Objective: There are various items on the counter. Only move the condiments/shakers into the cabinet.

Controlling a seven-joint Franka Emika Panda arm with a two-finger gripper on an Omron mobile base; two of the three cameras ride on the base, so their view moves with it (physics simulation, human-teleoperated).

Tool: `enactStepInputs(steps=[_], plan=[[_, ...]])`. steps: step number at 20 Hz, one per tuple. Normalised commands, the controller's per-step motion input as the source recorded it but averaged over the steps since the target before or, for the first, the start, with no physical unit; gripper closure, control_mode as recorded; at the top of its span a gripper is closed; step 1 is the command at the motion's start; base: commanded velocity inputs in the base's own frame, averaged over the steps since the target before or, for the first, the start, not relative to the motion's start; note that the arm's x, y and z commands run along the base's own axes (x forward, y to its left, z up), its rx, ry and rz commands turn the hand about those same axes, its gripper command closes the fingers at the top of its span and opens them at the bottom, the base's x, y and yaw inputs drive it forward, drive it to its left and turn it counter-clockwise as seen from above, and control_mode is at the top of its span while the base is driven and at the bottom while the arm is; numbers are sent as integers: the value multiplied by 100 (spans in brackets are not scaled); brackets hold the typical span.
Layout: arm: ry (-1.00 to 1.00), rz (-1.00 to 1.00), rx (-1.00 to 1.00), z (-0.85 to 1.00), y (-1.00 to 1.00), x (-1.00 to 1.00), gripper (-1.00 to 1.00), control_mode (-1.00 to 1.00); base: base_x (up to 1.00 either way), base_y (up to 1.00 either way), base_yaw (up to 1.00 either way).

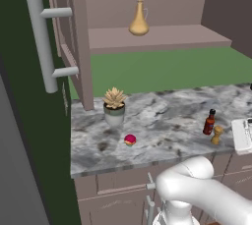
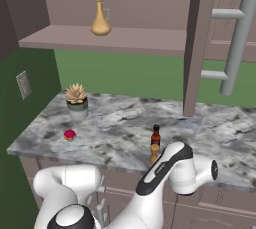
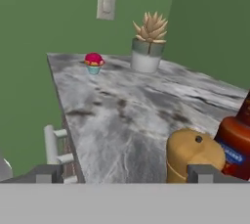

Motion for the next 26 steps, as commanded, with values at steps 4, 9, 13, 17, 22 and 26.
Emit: enactStepInputs(steps=[4, 9, 13, 17, 22, 26], plan=[[0, 0, 8, 0, -1, 29, -100, -100, 0, 0, 0], [0, 0, 7, -4, -15, 16, -100, -100, 0, 0, 0], [0, 0, 6, -4, -27, 8, -100, -100, 0, 0, 0], [0, -2, 4, -4, -21, 1, -100, -100, 0, 0, 0], [3, -2, 0, -16, -1, 0, -100, -100, 0, 0, 0], [6, 0, 0, -15, 0, 0, -100, -100, 0, 0, 0]])
